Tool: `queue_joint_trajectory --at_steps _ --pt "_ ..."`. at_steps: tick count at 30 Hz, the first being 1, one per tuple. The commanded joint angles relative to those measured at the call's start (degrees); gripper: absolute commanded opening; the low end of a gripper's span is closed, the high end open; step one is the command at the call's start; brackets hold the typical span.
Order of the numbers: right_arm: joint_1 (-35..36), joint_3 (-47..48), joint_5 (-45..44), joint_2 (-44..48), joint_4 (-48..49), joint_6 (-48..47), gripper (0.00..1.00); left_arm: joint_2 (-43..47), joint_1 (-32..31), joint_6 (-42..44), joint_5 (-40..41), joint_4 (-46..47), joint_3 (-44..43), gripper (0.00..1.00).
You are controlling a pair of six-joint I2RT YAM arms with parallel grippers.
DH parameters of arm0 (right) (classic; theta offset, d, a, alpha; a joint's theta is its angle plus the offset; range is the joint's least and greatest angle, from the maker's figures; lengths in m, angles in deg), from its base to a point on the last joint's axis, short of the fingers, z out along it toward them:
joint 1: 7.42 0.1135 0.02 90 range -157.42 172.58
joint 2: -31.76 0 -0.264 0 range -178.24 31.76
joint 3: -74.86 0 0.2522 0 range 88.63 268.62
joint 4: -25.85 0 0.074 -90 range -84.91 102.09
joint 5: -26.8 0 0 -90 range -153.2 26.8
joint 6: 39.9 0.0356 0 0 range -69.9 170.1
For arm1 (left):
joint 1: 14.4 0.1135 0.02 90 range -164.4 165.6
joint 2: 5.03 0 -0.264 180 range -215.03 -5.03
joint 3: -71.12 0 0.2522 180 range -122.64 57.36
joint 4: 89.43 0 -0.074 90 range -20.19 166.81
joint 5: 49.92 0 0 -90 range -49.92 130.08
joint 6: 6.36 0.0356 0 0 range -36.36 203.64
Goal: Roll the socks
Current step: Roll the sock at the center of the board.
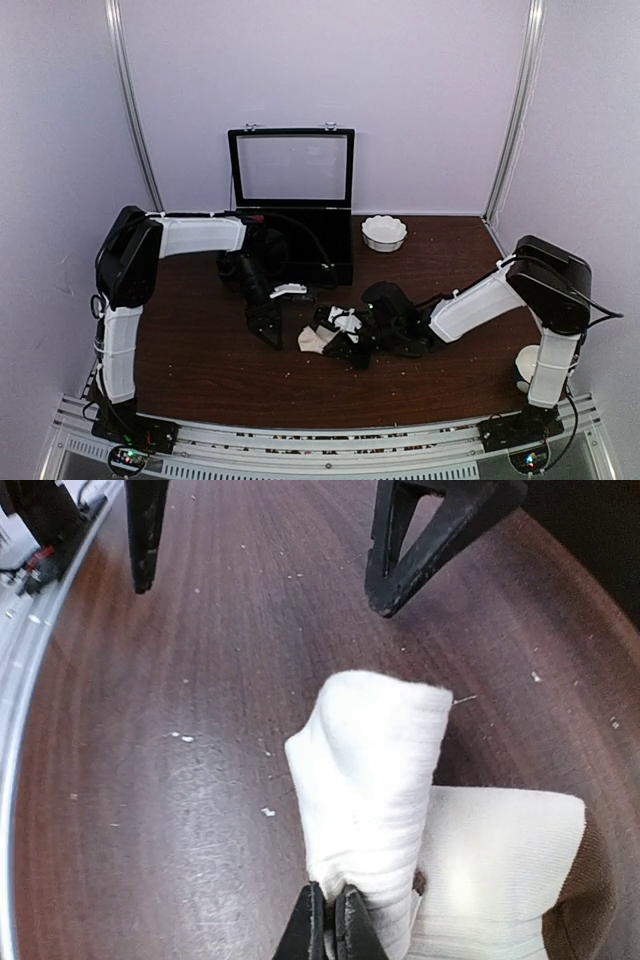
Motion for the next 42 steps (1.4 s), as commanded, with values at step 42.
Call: queue_joint_trajectory --at_steps 42 --pt "-15.1 -2.3 23.0 -13.9 5.0 33.7 0.0 3.2 -13.9 23.6 17.6 27.0 2.7 0.7"
